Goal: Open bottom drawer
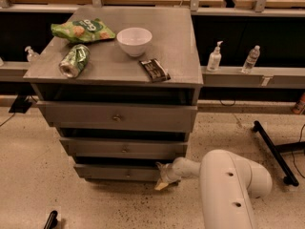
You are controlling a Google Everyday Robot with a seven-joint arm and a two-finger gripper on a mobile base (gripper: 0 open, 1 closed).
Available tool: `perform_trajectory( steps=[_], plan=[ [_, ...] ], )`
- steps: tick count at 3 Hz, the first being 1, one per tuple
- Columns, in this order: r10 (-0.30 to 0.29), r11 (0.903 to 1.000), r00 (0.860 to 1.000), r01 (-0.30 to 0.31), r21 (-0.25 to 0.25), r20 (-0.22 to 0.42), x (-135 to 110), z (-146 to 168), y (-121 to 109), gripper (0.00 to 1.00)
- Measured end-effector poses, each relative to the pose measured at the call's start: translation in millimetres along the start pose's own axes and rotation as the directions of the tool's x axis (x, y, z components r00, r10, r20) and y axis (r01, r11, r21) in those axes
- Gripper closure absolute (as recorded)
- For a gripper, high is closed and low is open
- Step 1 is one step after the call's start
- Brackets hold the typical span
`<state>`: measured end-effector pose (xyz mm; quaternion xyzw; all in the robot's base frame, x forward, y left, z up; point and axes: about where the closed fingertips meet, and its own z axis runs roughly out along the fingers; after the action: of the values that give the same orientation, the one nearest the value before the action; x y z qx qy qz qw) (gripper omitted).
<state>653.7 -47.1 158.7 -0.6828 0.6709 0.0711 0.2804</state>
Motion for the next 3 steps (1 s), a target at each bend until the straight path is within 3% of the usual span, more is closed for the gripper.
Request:
perform_trajectory(
  steps=[3],
  plan=[
    [0.0,1.0,1.0,0.0,0.0,0.0,-0.1,-0.1,0.1,0.22]
  ],
)
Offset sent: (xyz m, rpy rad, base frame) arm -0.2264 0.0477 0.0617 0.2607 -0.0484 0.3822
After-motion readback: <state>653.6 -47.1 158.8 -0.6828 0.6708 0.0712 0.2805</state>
